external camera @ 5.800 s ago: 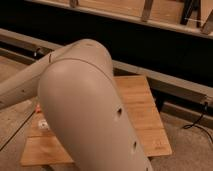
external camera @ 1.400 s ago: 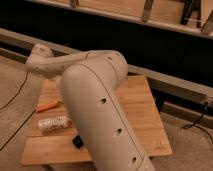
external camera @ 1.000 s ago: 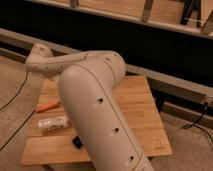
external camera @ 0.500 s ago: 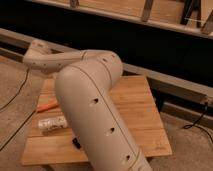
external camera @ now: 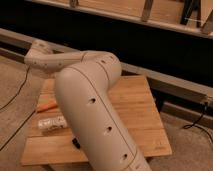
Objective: Place the eraser in the ceramic cup
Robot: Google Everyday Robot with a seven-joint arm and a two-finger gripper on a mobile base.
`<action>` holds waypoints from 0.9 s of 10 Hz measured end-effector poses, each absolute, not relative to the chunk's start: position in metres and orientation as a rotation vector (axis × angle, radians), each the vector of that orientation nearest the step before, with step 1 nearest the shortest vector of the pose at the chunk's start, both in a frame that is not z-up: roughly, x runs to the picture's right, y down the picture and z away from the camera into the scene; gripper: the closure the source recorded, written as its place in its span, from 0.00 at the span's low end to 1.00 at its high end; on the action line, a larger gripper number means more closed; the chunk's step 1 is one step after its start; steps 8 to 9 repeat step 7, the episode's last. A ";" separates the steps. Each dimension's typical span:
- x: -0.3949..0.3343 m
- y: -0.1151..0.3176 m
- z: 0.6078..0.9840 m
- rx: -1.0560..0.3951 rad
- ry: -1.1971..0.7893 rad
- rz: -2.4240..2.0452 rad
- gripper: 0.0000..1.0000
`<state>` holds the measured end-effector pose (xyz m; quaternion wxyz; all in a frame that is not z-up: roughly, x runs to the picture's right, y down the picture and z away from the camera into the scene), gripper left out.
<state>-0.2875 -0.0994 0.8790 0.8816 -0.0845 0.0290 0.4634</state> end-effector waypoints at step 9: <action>-0.268 -0.067 0.899 -0.247 0.118 0.967 0.61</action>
